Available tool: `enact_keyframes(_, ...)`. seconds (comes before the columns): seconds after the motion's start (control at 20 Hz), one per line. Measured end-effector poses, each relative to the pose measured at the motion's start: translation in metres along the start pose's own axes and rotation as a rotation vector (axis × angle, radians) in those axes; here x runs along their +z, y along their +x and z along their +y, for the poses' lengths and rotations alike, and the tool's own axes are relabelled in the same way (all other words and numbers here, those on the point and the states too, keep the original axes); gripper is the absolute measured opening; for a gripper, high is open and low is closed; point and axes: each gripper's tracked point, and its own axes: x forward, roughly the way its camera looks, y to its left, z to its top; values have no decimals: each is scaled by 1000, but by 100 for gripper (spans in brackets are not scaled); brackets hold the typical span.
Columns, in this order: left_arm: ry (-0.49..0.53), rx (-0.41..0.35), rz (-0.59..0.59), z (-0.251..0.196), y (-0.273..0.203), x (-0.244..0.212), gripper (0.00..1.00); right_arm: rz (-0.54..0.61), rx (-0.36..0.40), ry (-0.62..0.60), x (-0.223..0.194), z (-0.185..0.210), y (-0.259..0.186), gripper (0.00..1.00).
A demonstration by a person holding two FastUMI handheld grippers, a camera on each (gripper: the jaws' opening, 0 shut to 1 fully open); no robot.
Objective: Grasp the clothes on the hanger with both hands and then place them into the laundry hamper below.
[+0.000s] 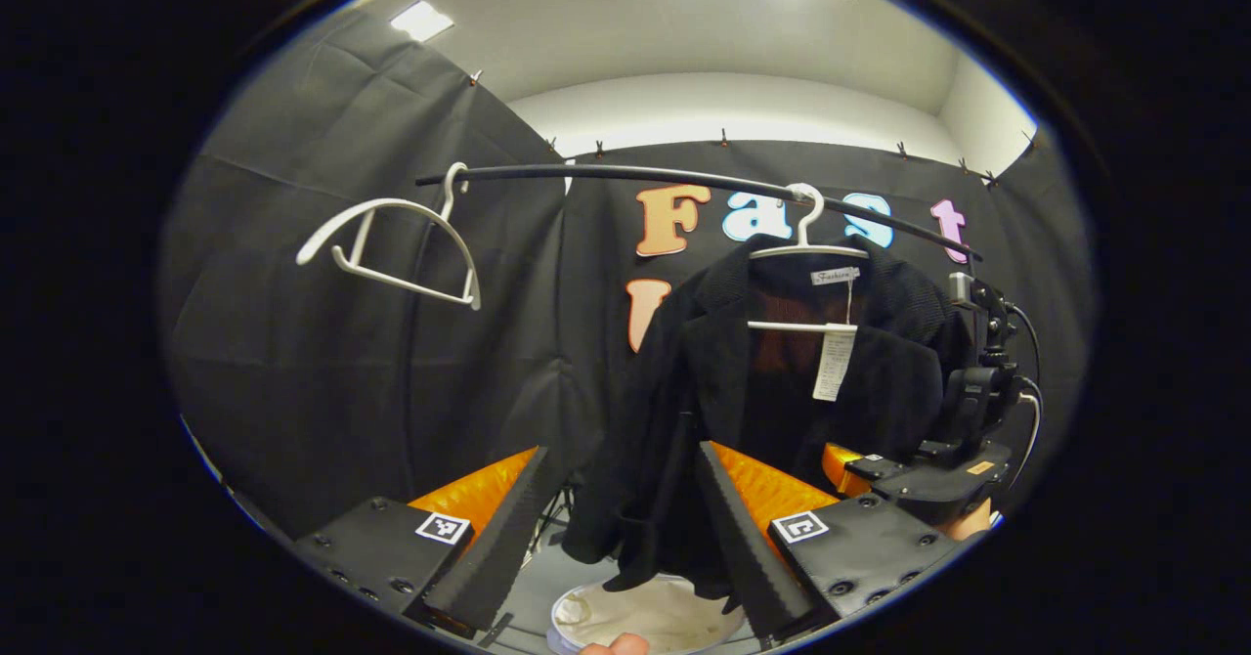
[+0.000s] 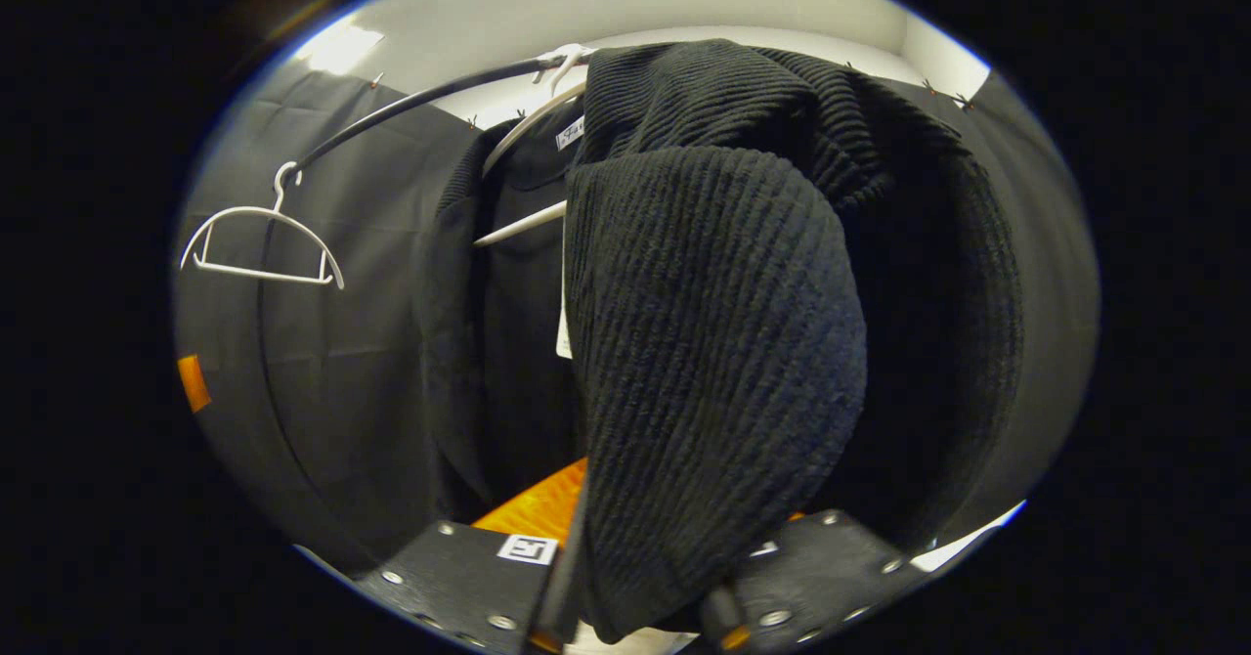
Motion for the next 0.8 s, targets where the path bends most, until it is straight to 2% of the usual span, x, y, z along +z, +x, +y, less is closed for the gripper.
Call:
enact_keyframes(0.1, 4, -49, 1, -8, 22, -3, 96, 5, 5, -24, 1, 1, -13, 7)
enact_keyframes(0.2, 2, -100, 8, -18, 49, -10, 95, 4, -6, -43, 5, 1, -26, 0)
enact_keyframes(0.3, -12, -177, 24, -33, 79, -20, 94, 2, -23, -44, 12, 6, -39, 0)
enact_keyframes(0.4, -32, -249, 41, -49, 105, -30, 96, -8, -33, -14, 22, 11, -56, 0)
enact_keyframes(0.55, -101, -330, 57, -73, 134, -41, 94, -14, -82, 2, 32, 10, -73, 0)
enact_keyframes(0.6, -121, -337, 52, -79, 143, -43, 94, -17, -97, 4, 34, 9, -77, 0)
enact_keyframes(0.65, -138, -338, 45, -84, 151, -45, 100, -24, -111, 5, 38, 9, -82, 0)
enact_keyframes(0.7, -146, -337, 35, -89, 159, -47, 93, -27, -125, -1, 39, 8, -83, 0)
enact_keyframes(0.8, -125, -309, 3, -90, 173, -50, 93, -26, -149, -12, 41, 10, -87, 0)
